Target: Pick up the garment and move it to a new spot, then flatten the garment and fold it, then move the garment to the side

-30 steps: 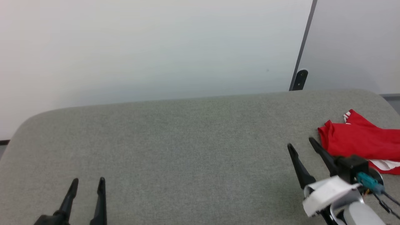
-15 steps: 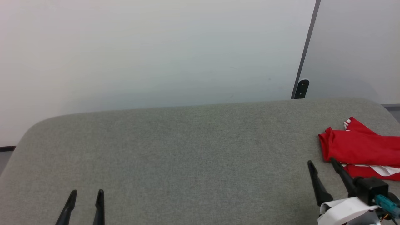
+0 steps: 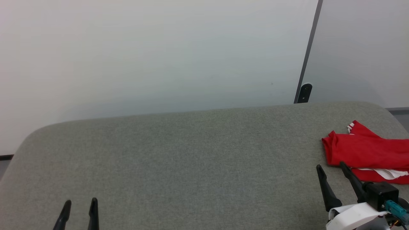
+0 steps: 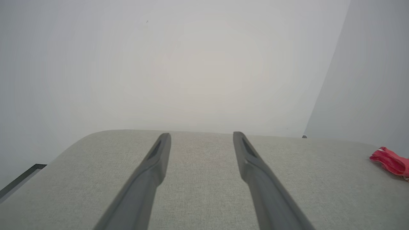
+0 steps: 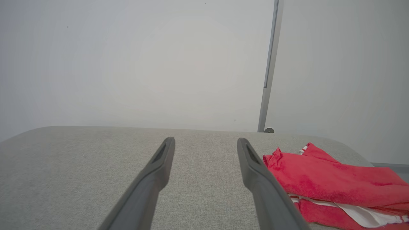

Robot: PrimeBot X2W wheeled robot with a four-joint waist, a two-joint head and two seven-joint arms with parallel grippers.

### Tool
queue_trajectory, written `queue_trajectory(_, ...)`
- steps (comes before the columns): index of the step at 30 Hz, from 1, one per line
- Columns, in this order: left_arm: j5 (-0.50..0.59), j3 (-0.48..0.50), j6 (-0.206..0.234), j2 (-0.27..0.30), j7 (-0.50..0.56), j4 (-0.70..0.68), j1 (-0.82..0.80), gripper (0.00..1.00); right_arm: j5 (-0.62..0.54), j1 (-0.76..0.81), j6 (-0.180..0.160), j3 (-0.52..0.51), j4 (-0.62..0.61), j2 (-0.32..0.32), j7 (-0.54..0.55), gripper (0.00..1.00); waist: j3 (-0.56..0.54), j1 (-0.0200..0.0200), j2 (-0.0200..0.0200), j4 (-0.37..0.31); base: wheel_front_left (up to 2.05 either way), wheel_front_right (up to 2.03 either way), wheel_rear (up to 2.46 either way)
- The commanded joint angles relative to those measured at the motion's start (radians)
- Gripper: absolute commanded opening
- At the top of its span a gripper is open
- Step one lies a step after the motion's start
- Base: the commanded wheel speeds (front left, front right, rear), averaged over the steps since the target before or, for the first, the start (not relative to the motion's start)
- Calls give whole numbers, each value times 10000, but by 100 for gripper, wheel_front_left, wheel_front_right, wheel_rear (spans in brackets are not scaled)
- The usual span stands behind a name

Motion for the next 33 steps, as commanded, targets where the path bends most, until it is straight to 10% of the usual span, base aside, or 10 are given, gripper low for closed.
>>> queue_trajectory(1, -142, 24, -48, -3, 5, 68, 102, 100, -78, -17, -17, 36, 7, -12, -42, 100, -3, 0, 0, -15, 0, 0, 0)
queue_trajectory(8, -625, -170, -89, 55, 5, 237, 105, 100, -35, -55, -17, 64, 36, -51, -42, 100, -12, 0, 0, -49, 0, 0, 0)
queue_trajectory(9, -613, -167, -17, 44, 1, 235, 67, 0, 6, -5, 0, 49, 29, -18, 1, 0, -13, 0, 0, -50, 0, 0, 0)
queue_trajectory(33, -3792, -167, -22, -527, 991, 1195, -851, 0, 3449, 212, -1, -630, 10, 544, 1034, 0, 211, 0, 0, 53, 0, 0, 0)
